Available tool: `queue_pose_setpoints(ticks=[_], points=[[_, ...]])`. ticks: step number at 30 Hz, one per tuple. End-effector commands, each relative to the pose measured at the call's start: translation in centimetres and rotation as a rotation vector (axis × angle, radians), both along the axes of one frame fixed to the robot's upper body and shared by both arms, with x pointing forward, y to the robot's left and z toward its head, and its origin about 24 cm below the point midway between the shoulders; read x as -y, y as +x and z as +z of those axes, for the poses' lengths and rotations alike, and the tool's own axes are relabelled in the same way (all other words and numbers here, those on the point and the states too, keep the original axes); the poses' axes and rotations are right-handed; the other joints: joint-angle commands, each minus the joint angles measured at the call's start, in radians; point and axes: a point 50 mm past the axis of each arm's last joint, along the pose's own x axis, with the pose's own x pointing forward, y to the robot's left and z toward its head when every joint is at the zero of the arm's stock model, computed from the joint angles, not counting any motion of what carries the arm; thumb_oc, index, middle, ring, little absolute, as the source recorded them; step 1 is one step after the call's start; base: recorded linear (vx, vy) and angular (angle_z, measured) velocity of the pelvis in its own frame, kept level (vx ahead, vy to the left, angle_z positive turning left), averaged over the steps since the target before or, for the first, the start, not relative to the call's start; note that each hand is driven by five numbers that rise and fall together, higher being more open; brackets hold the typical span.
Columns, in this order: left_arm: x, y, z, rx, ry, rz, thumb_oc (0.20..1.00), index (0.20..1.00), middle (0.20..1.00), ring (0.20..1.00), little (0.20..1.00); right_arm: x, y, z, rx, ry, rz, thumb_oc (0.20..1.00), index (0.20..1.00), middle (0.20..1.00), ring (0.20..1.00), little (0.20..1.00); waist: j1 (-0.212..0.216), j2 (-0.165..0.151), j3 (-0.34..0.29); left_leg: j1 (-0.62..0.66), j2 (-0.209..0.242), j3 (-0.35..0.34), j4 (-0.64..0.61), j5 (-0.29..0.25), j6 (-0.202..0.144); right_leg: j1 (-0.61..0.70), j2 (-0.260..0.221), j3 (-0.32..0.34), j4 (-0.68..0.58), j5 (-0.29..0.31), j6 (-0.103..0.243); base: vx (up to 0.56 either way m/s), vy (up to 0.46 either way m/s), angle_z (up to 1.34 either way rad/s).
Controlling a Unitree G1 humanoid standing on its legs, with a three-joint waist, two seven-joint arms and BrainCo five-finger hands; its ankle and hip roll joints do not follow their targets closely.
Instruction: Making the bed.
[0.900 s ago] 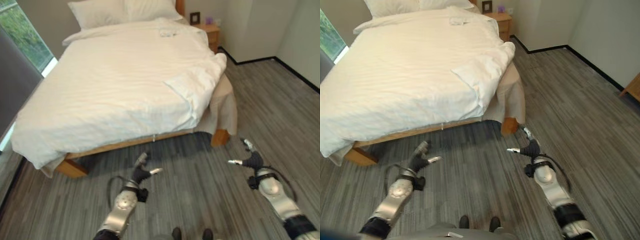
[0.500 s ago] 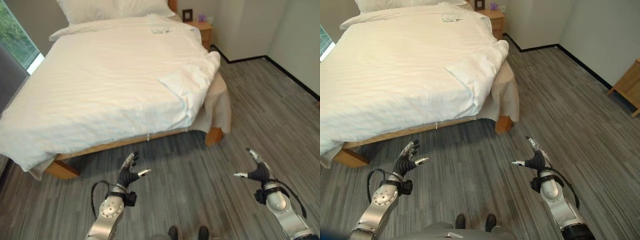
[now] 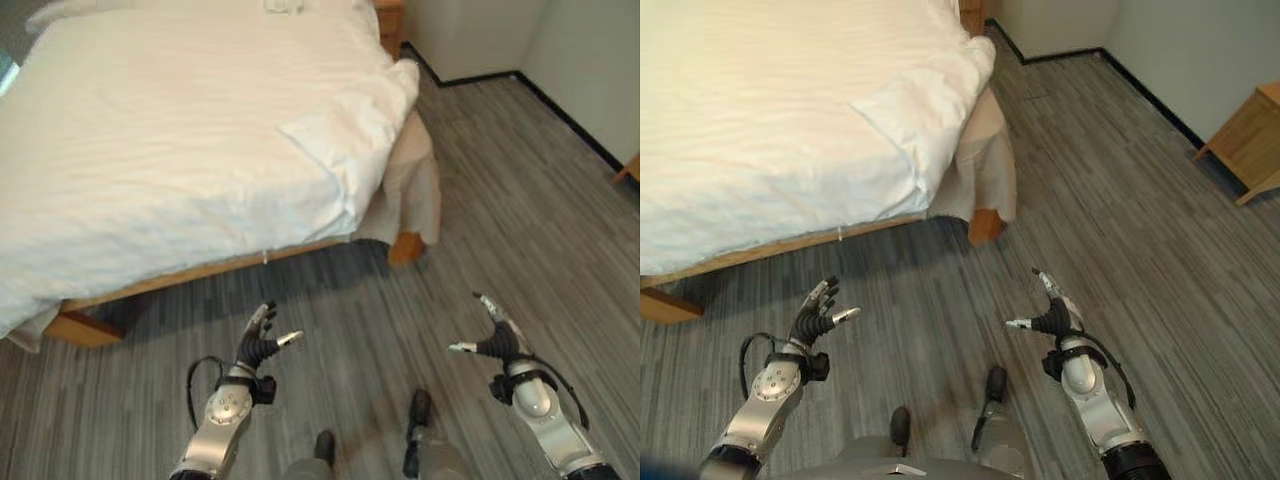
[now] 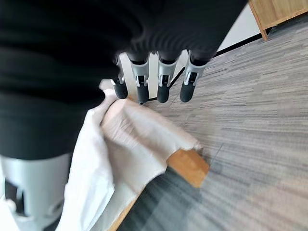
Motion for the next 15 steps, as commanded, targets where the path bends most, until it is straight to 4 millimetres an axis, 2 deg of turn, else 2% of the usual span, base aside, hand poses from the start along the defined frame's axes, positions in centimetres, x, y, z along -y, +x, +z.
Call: queue_pose_setpoints(ticks=[1, 2, 3, 4, 5, 6, 7, 8, 10, 12, 13, 14, 15], points=[[0.6, 2.5, 3.4, 0.163, -0.045, -0.028, 1.0, 1.0, 1.0, 1.0, 1.0, -0.3, 2.4, 4.7, 0.214, -0.023, 0.07, 1.0, 1.0, 1.0, 1.0, 1.0, 0.056, 0.024, 0.028, -0.058, 0.018, -0.077, 0.356, 0.123, 0.004, 0.069, 0.087, -0.005, -0.049, -0.044, -0.069, 0.12, -0.212, -0.21], [0.6, 2.5, 3.5, 0.165, -0.045, -0.029, 1.0, 1.0, 1.0, 1.0, 1.0, -0.3, 2.5, 4.7, 0.215, -0.022, 0.069, 1.0, 1.0, 1.0, 1.0, 1.0, 0.053, 0.021, 0.028, -0.067, 0.014, -0.079, 0.36, 0.126, 0.005, 0.064, 0.083, -0.007, -0.049, -0.041, -0.068, 0.25, -0.233, -0.65], [0.4, 2.7, 4.0, 0.181, -0.03, -0.037, 1.0, 1.0, 1.0, 1.0, 1.0, -0.3, 3.0, 5.5, 0.237, -0.014, 0.079, 1.0, 1.0, 1.0, 1.0, 1.0, 0.082, -0.004, 0.054, -0.158, 0.002, -0.057, 0.505, 0.118, 0.03, 0.1, 0.073, -0.004, -0.049, -0.071, -0.085, 0.17, -0.127, -0.92], [0.4, 2.7, 4.0, 0.181, -0.03, -0.037, 1.0, 1.0, 1.0, 1.0, 1.0, -0.3, 3.0, 5.5, 0.237, -0.014, 0.079, 1.0, 1.0, 1.0, 1.0, 1.0, 0.082, -0.004, 0.054, -0.158, 0.002, -0.057, 0.505, 0.118, 0.03, 0.1, 0.073, -0.004, -0.049, -0.071, -0.085, 0.36, -0.142, -0.96], [0.4, 2.8, 4.1, 0.19, -0.038, -0.027, 1.0, 1.0, 1.0, 1.0, 1.0, -0.4, 3.3, 5.6, 0.227, -0.017, 0.085, 1.0, 1.0, 1.0, 1.0, 1.0, 0.111, -0.004, 0.071, -0.231, -0.031, -0.043, 0.52, 0.054, 0.034, 0.132, 0.074, 0.014, -0.049, -0.098, -0.082, 0.28, -0.008, -0.66], [0.5, 2.9, 4.2, 0.197, -0.047, -0.02, 1.0, 1.0, 1.0, 1.0, 1.0, -0.5, 3.4, 5.4, 0.218, -0.017, 0.088, 1.0, 1.0, 1.0, 1.0, 1.0, 0.124, -0.006, 0.074, -0.261, -0.052, -0.036, 0.482, 0.032, 0.035, 0.148, 0.073, 0.021, -0.049, -0.112, -0.077, 0.28, -0.007, -0.27], [0.5, 2.9, 4.2, 0.197, -0.047, -0.02, 1.0, 1.0, 1.0, 1.0, 1.0, -0.5, 3.4, 5.4, 0.218, -0.017, 0.088, 1.0, 1.0, 1.0, 1.0, 1.0, 0.123, -0.01, 0.073, -0.263, -0.056, -0.034, 0.477, 0.038, 0.036, 0.144, 0.069, 0.021, -0.049, -0.11, -0.076, 0.33, 0.037, -0.47], [0.8, 2.7, 3.9, 0.19, -0.064, -0.016, 1.0, 1.0, 1.0, 1.0, 1.0, -0.4, 3.3, 5.1, 0.207, -0.015, 0.078, 1.0, 1.0, 1.0, 1.0, 1.0, 0.139, -0.012, 0.067, -0.282, -0.082, 0.003, 0.305, 0.014, 0.049, 0.168, 0.07, 0.035, -0.049, -0.131, -0.061, 0.37, 0.06, -0.35], [0.9, 2.5, 3.5, 0.17, -0.06, -0.013, 1.0, 1.0, 1.0, 1.0, 1.0, -0.1, 3.0, 4.7, 0.193, -0.014, 0.066, 1.0, 1.0, 1.0, 1.0, 1.0, 0.141, -0.005, 0.048, -0.282, -0.084, 0.054, 0.13, 0.038, 0.053, 0.192, 0.086, 0.032, -0.049, -0.16, -0.052, 0.42, 0.079, -0.17], [1.0, 2.4, 3.2, 0.157, -0.051, -0.02, 1.0, 1.0, 1.0, 1.0, 1.0, 0.1, 3.0, 4.5, 0.192, -0.022, 0.055, 1.0, 1.0, 1.0, 1.0, 1.0, 0.146, 0.01, 0.038, -0.275, -0.082, 0.149, -0.009, 0.123, 0.041, 0.223, 0.105, 0.012, -0.049, -0.193, -0.05, 0.34, 0.056, 0.19], [0.9, 2.4, 3.2, 0.158, -0.046, -0.022, 1.0, 1.0, 1.0, 1.0, 1.0, 0.1, 3.1, 4.6, 0.196, -0.026, 0.051, 1.0, 1.0, 1.0, 1.0, 1.0, 0.148, 0.016, 0.036, -0.281, -0.073, 0.193, -0.039, 0.142, 0.038, 0.237, 0.114, 0.003, -0.049, -0.203, -0.051, 0.22, 0.027, 0.35], [0.9, 2.3, 3.2, 0.157, -0.046, -0.022, 1.0, 1.0, 1.0, 1.0, 1.0, 0.1, 3.1, 4.6, 0.195, -0.026, 0.051, 1.0, 1.0, 1.0, 1.0, 1.0, 0.149, 0.014, 0.04, -0.273, -0.076, 0.195, -0.044, 0.141, 0.038, 0.242, 0.111, 0.004, -0.049, -0.206, -0.05, 0.36, 0.026, 0.23], [1.0, 2.2, 3.2, 0.153, -0.036, -0.03, 1.0, 1.0, 1.0, 1.0, 1.0, 0.2, 2.9, 4.5, 0.2, -0.02, 0.034, 1.0, 1.0, 1.0, 1.0, 1.0, 0.151, 0.017, 0.029, -0.277, -0.061, 0.276, -0.089, 0.162, 0.03, 0.279, 0.125, -0.016, -0.049, -0.231, -0.044, 0.37, 0.05, 0.2]])
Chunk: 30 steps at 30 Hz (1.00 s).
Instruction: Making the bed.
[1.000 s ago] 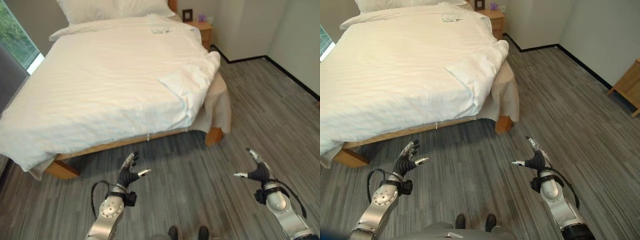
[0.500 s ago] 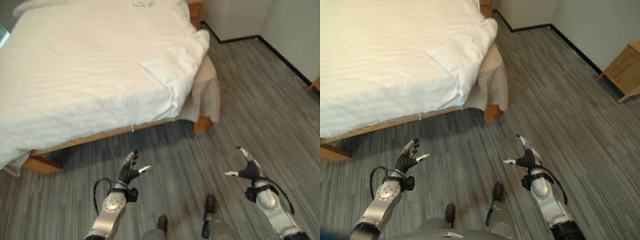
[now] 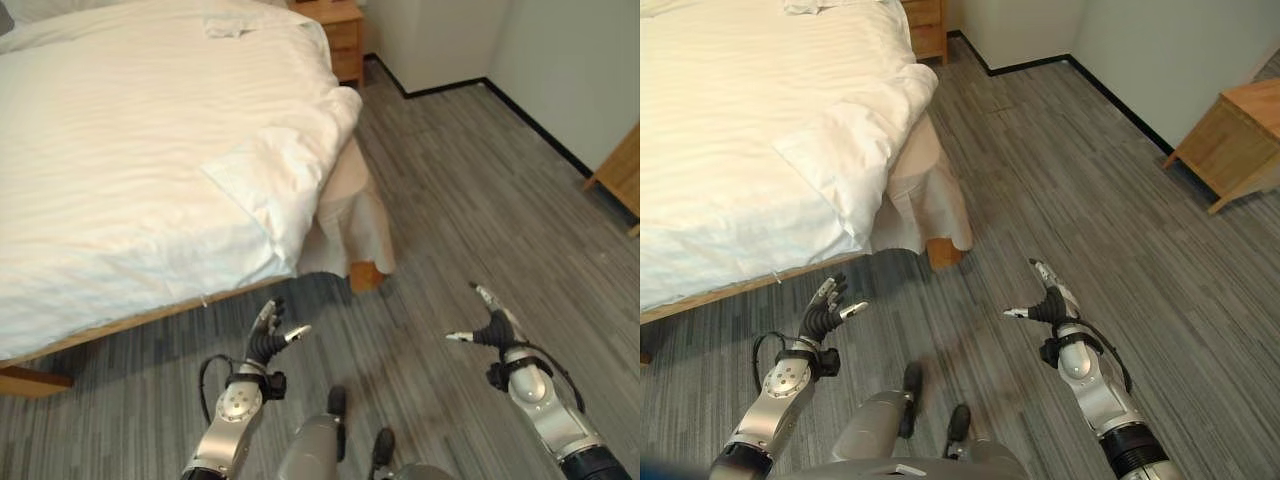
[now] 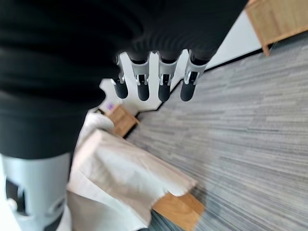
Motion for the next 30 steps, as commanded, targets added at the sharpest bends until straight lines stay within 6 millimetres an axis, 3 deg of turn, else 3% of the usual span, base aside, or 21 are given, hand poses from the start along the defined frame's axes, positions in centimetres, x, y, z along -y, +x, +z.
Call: queue_pose_setpoints(ticks=[1, 2, 3, 7, 8, 9, 11, 12, 13, 14, 15, 18, 20, 21, 25, 26, 28, 30], points=[[-0.5, 0.7, 2.1, 0.098, 0.018, -0.004, 1.0, 1.0, 1.0, 1.0, 1.0, 0.9, 0.9, 2.8, 0.142, 0.017, -0.018, 1.0, 1.0, 1.0, 1.0, 1.0, 0.032, 0.027, -0.014, 0.074, 0.042, 0.123, 0.011, 0.058, -0.005, 0.075, -0.039, -0.011, 0.012, -0.125, 0.101, 0.51, 0.078, 0.37], [-0.7, 0.6, 1.9, 0.09, 0.029, -0.003, 1.0, 1.0, 1.0, 1.0, 1.0, 0.9, 0.7, 2.6, 0.133, 0.014, -0.018, 1.0, 1.0, 1.0, 1.0, 1.0, 0.029, 0.02, -0.028, 0.095, 0.032, 0.117, -0.009, 0.038, 0.003, 0.09, -0.042, -0.012, 0.012, -0.13, 0.105, 0.35, 0.111, 0.59], [-1.0, 0.3, 1.7, 0.079, 0.037, 0.006, 1.0, 1.0, 1.0, 1.0, 1.0, 0.6, 0.6, 2.2, 0.117, 0.012, -0.012, 1.0, 1.0, 1.0, 1.0, 1.0, 0.032, 0.01, -0.035, 0.102, 0.025, 0.122, -0.014, 0.059, 0.017, 0.105, -0.043, -0.024, 0.012, -0.119, 0.108, 0.34, 0.105, 0.56], [-2.2, -0.8, 1.1, 0.038, 0.07, 0.031, 1.0, 1.0, 1.0, 1.0, 1.0, 0.2, 0.2, 1.7, 0.096, 0.005, 0.002, 1.0, 1.0, 1.0, 1.0, 1.0, 0.046, -0.035, -0.06, 0.164, 0.0, 0.112, -0.055, 0.043, 0.041, 0.138, -0.067, -0.033, 0.051, -0.115, 0.139, 0.34, 0.131, 0.26], [-2.6, -1.0, 1.1, 0.031, 0.086, 0.037, 1.0, 1.0, 1.0, 1.0, 1.0, 0.1, 0.2, 1.8, 0.1, 0.005, 0.005, 1.0, 1.0, 1.0, 1.0, 1.0, 0.051, -0.049, -0.068, 0.19, -0.015, 0.094, -0.073, 0.011, 0.046, 0.141, -0.083, -0.033, 0.093, -0.128, 0.161, 0.16, 0.109, 0.25], [-2.7, -1.0, 1.1, 0.032, 0.087, 0.038, 1.0, 1.0, 1.0, 1.0, 1.0, 0.1, 0.2, 1.8, 0.101, 0.006, 0.006, 1.0, 1.0, 1.0, 1.0, 1.0, 0.053, -0.047, -0.066, 0.18, -0.006, 0.112, -0.067, 0.031, 0.051, 0.131, -0.079, -0.04, 0.096, -0.118, 0.156, 0.17, 0.118, 0.35], [-3.4, -1.2, 1.3, 0.033, 0.109, 0.056, 1.0, 1.0, 1.0, 1.0, 1.0, -0.3, 0.4, 2.0, 0.114, 0.001, 0.021, 1.0, 1.0, 1.0, 1.0, 1.0, 0.057, -0.054, -0.066, 0.208, -0.016, 0.098, -0.08, 0.003, 0.069, 0.068, -0.123, -0.057, 0.251, -0.066, 0.214, 0.15, 0.172, 0.41], [-3.8, -1.3, 1.3, 0.034, 0.116, 0.077, 1.0, 1.0, 1.0, 1.0, 1.0, -0.5, 0.9, 2.7, 0.142, -0.015, 0.033, 1.0, 1.0, 1.0, 1.0, 1.0, 0.058, -0.052, -0.055, 0.232, -0.029, 0.069, -0.086, -0.013, 0.085, 0.02, -0.165, -0.068, 0.405, 0.025, 0.268, 0.18, 0.181, 0.36], [-3.8, -1.3, 1.3, 0.035, 0.115, 0.077, 1.0, 1.0, 1.0, 1.0, 1.0, -0.5, 0.9, 2.7, 0.142, -0.015, 0.033, 1.0, 1.0, 1.0, 1.0, 1.0, 0.057, -0.052, -0.056, 0.23, -0.03, 0.068, -0.086, -0.013, 0.085, 0.017, -0.167, -0.068, 0.41, 0.023, 0.268, 0.2, 0.159, 0.42], [-3.8, -1.2, 1.4, 0.034, 0.118, 0.079, 1.0, 1.0, 1.0, 1.0, 1.0, -0.6, 1.1, 3.1, 0.161, -0.023, 0.041, 1.0, 1.0, 1.0, 1.0, 1.0, 0.048, -0.038, -0.042, 0.258, -0.027, 0.034, -0.086, -0.03, 0.093, -0.04, -0.178, -0.053, 0.513, 0.077, 0.279, 0.18, 0.111, 0.5], [-4.0, -1.2, 1.4, 0.039, 0.12, 0.098, 1.0, 1.0, 1.0, 1.0, 1.0, -0.7, 1.2, 3.6, 0.188, -0.028, 0.04, 1.0, 1.0, 1.0, 1.0, 1.0, 0.028, -0.013, -0.029, 0.281, -0.018, -0.009, -0.086, -0.047, 0.1, -0.121, -0.192, -0.033, 0.618, 0.074, 0.268, 0.23, 0.104, 0.65], [-4.1, -1.5, 1.5, 0.046, 0.11, 0.106, 1.0, 1.0, 1.0, 1.0, 1.0, -0.8, 1.1, 4.3, 0.224, -0.031, 0.043, 1.0, 1.0, 1.0, 1.0, 1.0, 0.016, 0.001, -0.014, 0.301, -0.008, -0.064, -0.086, -0.056, 0.091, -0.16, -0.217, -0.041, 0.547, 0.03, 0.23, 0.17, -0.004, 1.0], [-4.1, -1.7, 1.4, 0.043, 0.108, 0.109, 1.0, 1.0, 1.0, 1.0, 1.0, -0.8, 1.1, 4.7, 0.242, -0.029, 0.036, 1.0, 1.0, 1.0, 1.0, 1.0, 0.011, -0.003, -0.006, 0.316, -0.009, -0.111, -0.086, -0.068, 0.081, -0.165, -0.208, -0.014, 0.447, -0.011, 0.21, 0.19, -0.119, 1.01], [-4.2, -1.7, 1.4, 0.039, 0.112, 0.111, 1.0, 1.0, 1.0, 1.0, 1.0, -0.6, 1.2, 5.0, 0.264, -0.044, 0.028, 1.0, 1.0, 1.0, 1.0, 1.0, 0.005, -0.009, -0.005, 0.318, -0.009, -0.148, -0.086, -0.072, 0.071, -0.17, -0.187, 0.03, 0.329, -0.02, 0.193, 0.15, -0.144, 1.2], [-4.4, -1.7, 1.4, 0.04, 0.116, 0.116, 1.0, 1.0, 1.0, 1.0, 1.0, 0.3, 1.1, 5.4, 0.296, -0.095, -0.027, 1.0, 1.0, 1.0, 1.0, 1.0, -0.023, -0.017, -0.005, 0.337, -0.007, -0.272, -0.086, -0.095, 0.051, -0.199, -0.165, 0.176, 0.166, 0.014, 0.194, 0.19, -0.159, 1.37], [-4.4, -1.6, 1.4, 0.04, 0.116, 0.116, 1.0, 1.0, 1.0, 1.0, 1.0, 0.3, 1.1, 5.5, 0.297, -0.095, -0.027, 1.0, 1.0, 1.0, 1.0, 1.0, -0.026, -0.018, -0.007, 0.332, -0.008, -0.274, -0.086, -0.091, 0.051, -0.201, -0.166, 0.174, 0.162, 0.02, 0.194, 0.14, -0.119, 1.42], [-4.9, -1.4, 1.9, 0.061, 0.135, 0.134, 1.0, 1.0, 1.0, 1.0, 1.0, 0.9, 1.6, 6.9, 0.362, -0.182, -0.038, 1.0, 1.0, 1.0, 1.0, 1.0, -0.034, -0.026, -0.012, 0.343, -0.009, -0.344, -0.086, -0.105, 0.047, -0.203, -0.179, 0.233, 0.1, 0.061, 0.201, 0.18, -0.211, 1.18], [-5.4, -1.4, 2.0, 0.067, 0.146, 0.152, 1.0, 1.0, 1.0, 1.0, 1.0, 0.9, 2.0, 7.7, 0.396, -0.211, -0.032, 1.0, 1.0, 1.0, 1.0, 1.0, -0.037, -0.03, -0.018, 0.347, -0.005, -0.358, -0.086, -0.111, 0.043, -0.187, -0.184, 0.231, 0.08, 0.072, 0.206, 0.14, -0.181, 0.86]])
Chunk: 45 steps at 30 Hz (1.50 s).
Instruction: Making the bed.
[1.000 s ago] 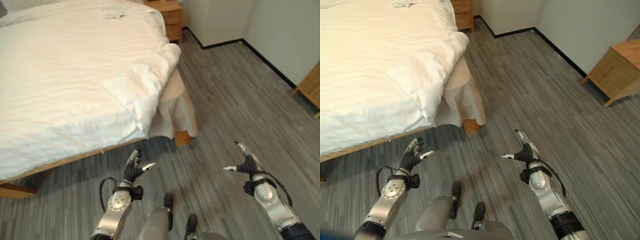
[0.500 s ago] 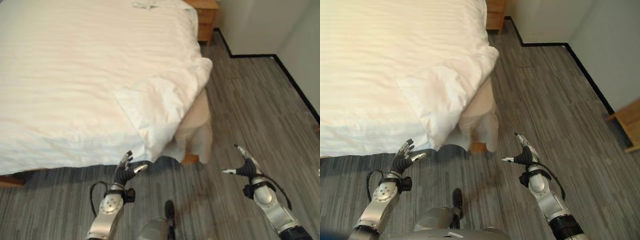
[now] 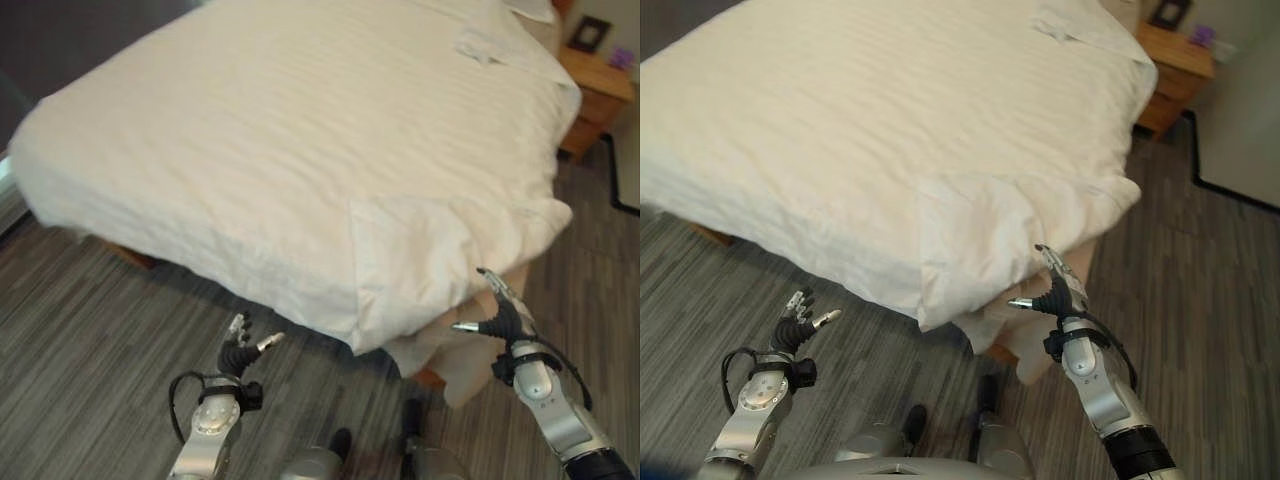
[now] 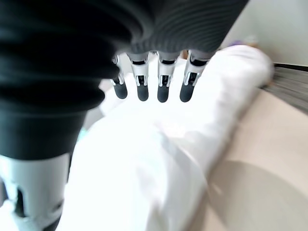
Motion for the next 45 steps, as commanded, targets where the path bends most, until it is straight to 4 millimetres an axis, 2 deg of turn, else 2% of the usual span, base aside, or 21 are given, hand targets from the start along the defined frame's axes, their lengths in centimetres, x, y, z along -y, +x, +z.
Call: queue_pose_setpoints(ticks=[1, 4, 8, 10, 13, 15, 17, 18, 20, 21, 22, 25, 29, 34, 37, 41, 45], points=[[-0.8, 0.6, 2.4, 0.125, 0.05, 0.006, 1.0, 1.0, 1.0, 1.0, 1.0, 0.4, 2.0, 5.3, 0.251, -0.108, -0.006, 1.0, 1.0, 1.0, 1.0, 1.0, -0.001, 0.015, -0.013, -0.003, 0.078, 0.12, -0.063, -0.021, -0.02, 0.005, -0.008, -0.01, 0.059, -0.099, 0.031, 0.14, -0.139, 0.25], [-1.2, -0.6, 1.5, 0.099, -0.001, 0.066, 1.0, 1.0, 1.0, 1.0, 1.0, -0.2, 2.4, 6.5, 0.291, -0.092, 0.026, 1.0, 1.0, 1.0, 1.0, 1.0, 0.008, 0.013, -0.031, 0.008, 0.079, 0.115, -0.063, -0.029, -0.024, 0.043, -0.013, -0.027, 0.026, -0.09, 0.027, 0.14, -0.12, 0.18], [-1.0, -1.4, 0.9, 0.079, -0.041, 0.091, 1.0, 1.0, 1.0, 1.0, 1.0, -0.8, 2.2, 6.8, 0.299, -0.083, 0.054, 1.0, 1.0, 1.0, 1.0, 1.0, 0.005, 0.025, -0.051, 0.016, 0.093, 0.122, -0.063, -0.029, -0.039, 0.075, -0.007, -0.048, 0.008, -0.103, 0.02, 0.12, -0.097, 0.07], [-0.9, -1.4, 0.9, 0.077, -0.042, 0.093, 1.0, 1.0, 1.0, 1.0, 1.0, -0.8, 2.0, 6.8, 0.3, -0.083, 0.054, 1.0, 1.0, 1.0, 1.0, 1.0, 0.001, 0.028, -0.054, 0.017, 0.095, 0.124, -0.063, -0.03, -0.042, 0.079, -0.005, -0.052, 0.008, -0.107, 0.018, 0.06, -0.049, 0.0], [-0.4, 0.5, 3.0, 0.191, -0.032, 0.086, 1.0, 1.0, 1.0, 1.0, 1.0, -0.2, 0.6, 5.5, 0.268, -0.072, 0.008, 1.0, 1.0, 1.0, 1.0, 1.0, -0.035, 0.042, -0.064, 0.024, 0.111, 0.14, -0.063, -0.028, -0.052, 0.085, 0.003, -0.052, 0.008, -0.125, 0.008, 0.07, -0.05, 0.0], [0.0, 1.6, 4.2, 0.249, -0.011, 0.073, 1.0, 1.0, 1.0, 1.0, 1.0, 0.5, -0.3, 4.2, 0.226, -0.047, -0.041, 1.0, 1.0, 1.0, 1.0, 1.0, -0.058, 0.049, -0.068, 0.03, 0.118, 0.158, -0.063, -0.031, -0.055, 0.084, 0.009, -0.043, 0.008, -0.131, 0.006, 0.03, -0.015, -0.11], [0.7, 3.0, 6.3, 0.337, 0.054, 0.03, 1.0, 1.0, 1.0, 1.0, 1.0, 1.7, -1.7, 1.3, 0.114, -0.009, -0.114, 1.0, 1.0, 1.0, 1.0, 1.0, -0.1, 0.058, -0.071, 0.04, 0.125, 0.19, -0.063, -0.034, -0.057, 0.081, 0.018, -0.017, 0.008, -0.132, 0.006, 0.04, 0.01, -0.23], [0.7, 3.0, 6.3, 0.337, 0.054, 0.03, 1.0, 1.0, 1.0, 1.0, 1.0, 1.7, -1.8, 1.2, 0.115, -0.009, -0.115, 1.0, 1.0, 1.0, 1.0, 1.0, -0.098, 0.058, -0.071, 0.041, 0.125, 0.193, -0.063, -0.035, -0.057, 0.081, 0.019, -0.015, 0.008, -0.132, 0.006, 0.07, 0.017, -0.48], [0.8, 3.8, 7.5, 0.386, 0.097, 0.017, 1.0, 1.0, 1.0, 1.0, 1.0, 3.0, -3.2, -1.3, 0.001, -0.057, -0.169, 1.0, 1.0, 1.0, 1.0, 1.0, -0.124, 0.063, -0.071, 0.047, 0.128, 0.215, -0.063, -0.038, -0.058, 0.079, 0.025, 0.004, 0.008, -0.132, 0.005, 0.03, 0.008, -0.56], [0.8, 3.8, 7.5, 0.385, 0.097, 0.017, 1.0, 1.0, 1.0, 1.0, 1.0, 3.1, -3.2, -1.4, 0.002, -0.058, -0.17, 1.0, 1.0, 1.0, 1.0, 1.0, -0.122, 0.063, -0.071, 0.048, 0.128, 0.216, -0.063, -0.039, -0.058, 0.079, 0.025, 0.006, 0.008, -0.132, 0.005, 0.05, 0.002, -0.42], [0.9, 4.8, 8.7, 0.438, 0.136, 0.01, 1.0, 1.0, 1.0, 1.0, 1.0, 4.3, -5.1, -3.9, -0.115, -0.118, -0.22, 1.0, 1.0, 1.0, 1.0, 1.0, -0.144, 0.066, -0.071, 0.054, 0.13, 0.239, -0.063, -0.044, -0.058, 0.076, 0.03, 0.024, 0.008, -0.13, 0.008, 0.05, -0.001, -0.34], [1.4, 6.5, 10.2, 0.479, 0.222, -0.01, 1.0, 1.0, 1.0, 1.0, 1.0, 5.6, -7.8, -8.1, -0.324, -0.153, -0.292, 1.0, 1.0, 1.0, 1.0, 1.0, -0.179, 0.072, -0.074, 0.055, 0.133, 0.278, -0.063, -0.048, -0.061, 0.065, 0.033, 0.043, 0.008, -0.123, 0.013, 0.05, -0.006, -0.36], [1.1, 8.5, 10.7, 0.444, 0.386, -0.015, 1.0, 1.0, 1.0, 1.0, 1.0, 6.2, -11.0, -12.0, -0.531, -0.124, -0.38, 1.0, 1.0, 1.0, 1.0, 1.0, -0.209, 0.08, -0.068, 0.048, 0.134, 0.327, -0.063, -0.043, -0.069, 0.039, 0.038, 0.066, 0.008, -0.106, 0.024, 0.04, -0.01, -0.57], [-0.2, 9.8, 9.8, 0.35, 0.501, 0.049, 1.0, 1.0, 1.0, 1.0, 1.0, 5.9, -13.4, -14.6, -0.683, -0.08, -0.428, 1.0, 1.0, 1.0, 1.0, 1.0, -0.226, 0.087, -0.063, 0.031, 0.137, 0.371, -0.063, -0.034, -0.081, 0.006, 0.044, 0.076, 0.008, -0.094, 0.033, 0.05, -0.027, -0.36], [-1.7, 10.7, 9.1, 0.255, 0.595, 0.116, 1.0, 1.0, 1.0, 1.0, 1.0, 5.8, -13.5, -15.0, -0.708, -0.049, -0.44, 1.0, 1.0, 1.0, 1.0, 1.0, -0.232, 0.092, -0.056, 0.01, 0.14, 0.392, -0.063, -0.024, -0.087, -0.021, 0.047, 0.078, 0.008, -0.087, 0.038, 0.03, -0.035, -0.32], [-3.6, 12.2, 8.0, 0.082, 0.769, 0.188, 1.0, 1.0, 1.0, 1.0, 1.0, 5.4, -12.3, -14.7, -0.675, -0.019, -0.418, 1.0, 1.0, 1.0, 1.0, 1.0, -0.242, 0.092, -0.046, -0.031, 0.143, 0.406, -0.063, -0.012, -0.094, -0.065, 0.047, 0.071, 0.008, -0.08, 0.039, 0.0, -0.046, -0.12], [-5.7, 13.3, 8.4, -0.062, 0.908, 0.26, 1.0, 1.0, 1.0, 1.0, 1.0, 4.9, -10.8, -14.1, -0.625, -0.037, -0.355, 1.0, 1.0, 1.0, 1.0, 1.0, -0.255, 0.087, -0.024, -0.079, 0.145, 0.404, -0.063, 0.003, -0.094, -0.114, 0.048, 0.068, 0.008, -0.075, 0.036, -0.04, -0.045, -0.07]])
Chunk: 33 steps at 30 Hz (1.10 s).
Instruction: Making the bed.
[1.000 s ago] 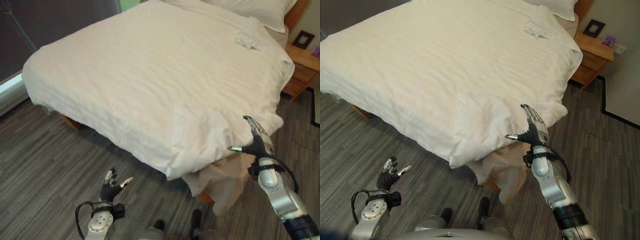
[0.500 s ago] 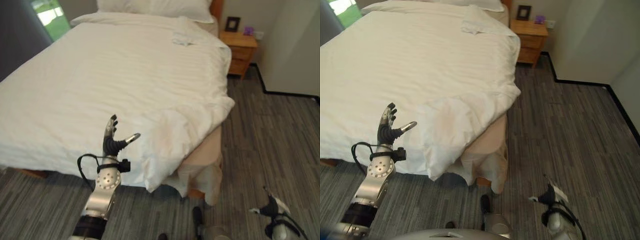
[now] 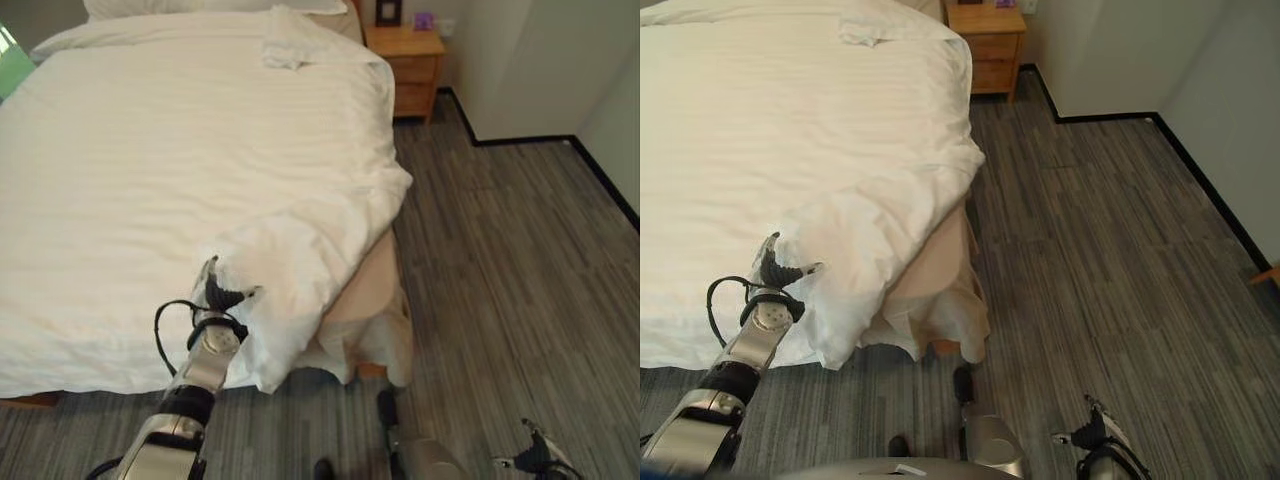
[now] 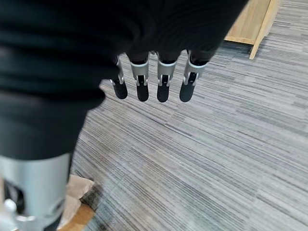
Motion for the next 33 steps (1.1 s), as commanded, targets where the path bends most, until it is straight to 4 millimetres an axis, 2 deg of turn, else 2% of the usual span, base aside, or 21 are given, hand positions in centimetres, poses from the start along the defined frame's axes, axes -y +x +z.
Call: queue_pose_setpoints(ticks=[1, 2, 3, 7, 8, 12, 13, 14, 16, 17, 18, 20, 22, 23, 24, 28, 29, 30, 31, 32, 33], points=[[-1.8, 2.7, 5.1, 0.086, 0.205, 0.04, 1.0, 1.0, 1.0, 1.0, 1.0, 0.1, 2.6, 1.5, 0.126, -0.01, 0.041, 1.0, 1.0, 1.0, 1.0, 1.0, -0.003, 0.011, 0.052, -0.061, 0.014, 0.04, 0.011, 0.01, -0.003, 0.058, -0.077, 0.015, 0.017, -0.102, 0.071, -0.03, -0.029, -0.04], [-1.8, 2.7, 5.1, 0.087, 0.205, 0.039, 1.0, 1.0, 1.0, 1.0, 1.0, 0.1, 2.7, 1.5, 0.128, -0.01, 0.04, 1.0, 1.0, 1.0, 1.0, 1.0, -0.003, 0.011, 0.052, -0.062, 0.014, 0.04, 0.011, 0.01, -0.003, 0.056, -0.077, 0.015, 0.017, -0.102, 0.071, -0.02, -0.032, -0.02], [-2.0, 2.5, 4.3, 0.03, 0.181, 0.064, 0.2, 0.2, 0.2, 0.2, 0.2, -0.1, 2.9, 1.5, 0.128, -0.006, 0.062, 1.0, 1.0, 1.0, 1.0, 1.0, -0.006, 0.009, 0.056, -0.08, 0.015, 0.04, 0.011, 0.015, -0.003, 0.041, -0.075, 0.014, 0.017, -0.101, 0.07, -0.02, -0.036, -0.01], [-0.6, 2.9, 3.6, 0.071, 0.023, 0.074, 0.2, 0.2, 0.2, 0.2, 0.2, -0.7, 2.6, 1.0, 0.096, 0.009, 0.084, 1.0, 1.0, 1.0, 1.0, 1.0, -0.005, 0.004, 0.06, -0.086, 0.018, 0.038, 0.011, 0.017, -0.002, 0.039, -0.074, 0.011, 0.017, -0.106, 0.067, -0.01, -0.026, -0.01], [1.8, 3.9, 3.6, 0.14, -0.1, 0.014, 0.2, 0.2, 0.2, 0.2, 0.2, -0.8, 2.6, 0.8, 0.079, 0.009, 0.089, 1.0, 1.0, 1.0, 1.0, 1.0, -0.003, 0.004, 0.062, -0.081, 0.02, 0.034, 0.011, 0.016, 0.0, 0.046, -0.077, 0.007, 0.017, -0.111, 0.064, -0.01, -0.008, 0.05], [7.7, 5.1, 4.0, 0.236, -0.272, -0.186, 0.2, 0.2, 0.2, 0.2, 0.2, -0.6, 3.2, 0.8, 0.068, 0.008, 0.087, 1.0, 1.0, 1.0, 1.0, 1.0, 0.005, 0.004, 0.064, -0.064, 0.019, 0.022, 0.011, 0.012, 0.004, 0.077, -0.082, -0.004, 0.017, -0.119, 0.064, -0.01, 0.007, 0.16], [7.7, 5.0, 4.0, 0.235, -0.273, -0.185, 0.2, 0.2, 0.2, 0.2, 0.2, -0.6, 3.1, 0.8, 0.067, 0.008, 0.087, 1.0, 1.0, 1.0, 1.0, 1.0, 0.004, 0.004, 0.065, -0.062, 0.019, 0.021, 0.011, 0.012, 0.004, 0.08, -0.083, -0.005, 0.017, -0.119, 0.064, -0.02, 0.034, 0.21], [11.9, 4.9, 4.6, 0.312, -0.412, -0.323, 0.2, 0.2, 0.2, 0.2, 0.2, -0.6, 3.3, 0.7, 0.068, 0.018, 0.065, 1.0, 1.0, 1.0, 1.0, 1.0, 0.01, 0.002, 0.063, -0.05, 0.014, 0.015, 0.011, 0.007, 0.008, 0.096, -0.088, -0.009, 0.017, -0.12, 0.066, -0.02, 0.038, 0.16], [15.0, 3.8, 4.3, 0.328, -0.545, -0.429, 0.2, 0.2, 0.2, 0.2, 0.2, -0.8, 3.2, 0.5, 0.057, 0.038, 0.036, 1.0, 1.0, 1.0, 1.0, 1.0, 0.015, 0.001, 0.061, -0.036, 0.011, 0.013, 0.011, 0.002, 0.011, 0.112, -0.093, -0.013, 0.017, -0.12, 0.069, -0.01, 0.028, 0.05], [15.0, 3.8, 4.3, 0.328, -0.545, -0.429, 0.2, 0.2, 0.2, 0.2, 0.2, -0.8, 3.2, 0.5, 0.057, 0.038, 0.036, 1.0, 1.0, 1.0, 1.0, 1.0, 0.015, 0.001, 0.061, -0.036, 0.011, 0.013, 0.011, 0.002, 0.011, 0.113, -0.093, -0.013, 0.017, -0.12, 0.069, -0.03, 0.06, 0.03], [17.9, 2.3, 3.9, 0.308, -0.649, -0.552, 0.2, 0.2, 0.2, 0.2, 0.2, -1.0, 3.1, 0.1, 0.039, 0.055, 0.004, 1.0, 1.0, 1.0, 1.0, 1.0, 0.019, -0.001, 0.061, -0.025, 0.005, 0.012, 0.011, -0.003, 0.016, 0.125, -0.097, -0.014, 0.017, -0.117, 0.074, -0.04, 0.062, 0.05], [20.2, 0.9, 3.3, 0.258, -0.695, -0.67, 0.2, 0.2, 0.2, 0.2, 0.2, -1.2, 2.6, -0.3, 0.012, 0.066, -0.013, 1.0, 1.0, 1.0, 1.0, 1.0, 0.021, -0.002, 0.062, -0.017, 0.0, 0.013, 0.011, -0.007, 0.02, 0.132, -0.1, -0.014, 0.017, -0.114, 0.078, -0.05, 0.075, -0.01], [21.9, -0.6, 2.2, 0.177, -0.706, -0.767, 0.2, 0.2, 0.2, 0.2, 0.2, -1.8, 1.7, -1.1, -0.034, 0.086, -0.026, 1.0, 1.0, 1.0, 1.0, 1.0, 0.023, -0.005, 0.063, -0.008, -0.006, 0.013, 0.011, -0.011, 0.024, 0.141, -0.103, -0.011, 0.017, -0.111, 0.08, -0.03, 0.05, -0.04], [22.8, -1.5, 1.1, 0.111, -0.711, -0.808, 0.2, 0.2, 0.2, 0.2, 0.2, -3.1, 3.0, -1.0, -0.004, 0.094, 0.022, 1.0, 1.0, 1.0, 1.0, 1.0, 0.033, -0.005, 0.064, -0.005, -0.008, 0.009, 0.011, -0.011, 0.026, 0.145, -0.102, -0.012, 0.017, -0.113, 0.08, -0.05, 0.033, -0.01], [23.6, -2.6, 0.2, 0.056, -0.711, -0.852, 0.2, 0.2, 0.2, 0.2, 0.2, -4.2, 3.1, -1.3, -0.013, 0.113, 0.02, 1.0, 1.0, 1.0, 1.0, 1.0, 0.04, -0.004, 0.066, -0.003, -0.01, 0.003, 0.011, -0.012, 0.029, 0.149, -0.105, -0.014, 0.017, -0.114, 0.08, -0.05, 0.034, -0.01], [25.7, -4.3, -0.9, -0.032, -0.762, -0.933, 0.2, 0.2, 0.2, 0.2, 0.2, -5.0, 1.9, -2.4, -0.081, 0.143, -0.033, 1.0, 1.0, 1.0, 1.0, 1.0, 0.038, -0.008, 0.07, 0.009, -0.016, 0.0, 0.011, -0.019, 0.036, 0.159, -0.109, -0.01, 0.017, -0.116, 0.084, -0.02, 0.018, 0.0], [27.3, -5.2, -1.6, -0.105, -0.781, -1.005, 0.297, 0.297, 0.297, 0.297, 0.297, -5.0, 1.1, -3.0, -0.123, 0.154, -0.067, 1.0, 1.0, 1.0, 1.0, 1.0, 0.031, -0.01, 0.071, 0.015, -0.022, 0.0, 0.011, -0.024, 0.04, 0.162, -0.111, -0.003, 0.017, -0.114, 0.088, -0.02, 0.047, -0.01], [28.3, -5.9, -1.8, -0.153, -0.783, -1.072, 0.52, 0.52, 0.52, 0.52, 0.52, -5.0, 0.6, -3.2, -0.148, 0.161, -0.083, 1.0, 1.0, 1.0, 1.0, 1.0, 0.023, -0.008, 0.071, 0.018, -0.025, 0.002, 0.011, -0.027, 0.043, 0.162, -0.113, 0.002, 0.017, -0.113, 0.09, -0.03, 0.064, -0.04], [29.1, -6.5, -2.1, -0.195, -0.778, -1.12, 0.909, 0.909, 0.909, 0.909, 0.909, -4.9, 0.0, -3.5, -0.174, 0.164, -0.093, 1.0, 1.0, 1.0, 1.0, 1.0, 0.018, -0.006, 0.072, 0.022, -0.028, 0.005, 0.011, -0.03, 0.045, 0.161, -0.113, 0.007, 0.017, -0.112, 0.091, -0.01, 0.064, -0.04], [30.0, -7.0, -2.3, -0.238, -0.762, -1.188, 1.0, 1.0, 1.0, 1.0, 1.0, -4.7, -0.6, -3.7, -0.201, 0.162, -0.109, 1.0, 1.0, 1.0, 1.0, 1.0, 0.009, -0.003, 0.073, 0.027, -0.032, 0.01, 0.011, -0.034, 0.047, 0.16, -0.114, 0.013, 0.017, -0.11, 0.094, -0.01, 0.044, -0.07], [30.0, -7.0, -2.3, -0.238, -0.762, -1.189, 1.0, 1.0, 1.0, 1.0, 1.0, -4.7, -0.6, -3.7, -0.2, 0.162, -0.11, 1.0, 1.0, 1.0, 1.0, 1.0, 0.011, -0.003, 0.074, 0.028, -0.032, 0.01, 0.011, -0.035, 0.047, 0.16, -0.114, 0.014, 0.017, -0.11, 0.094, 0.0, 0.047, -0.1]])
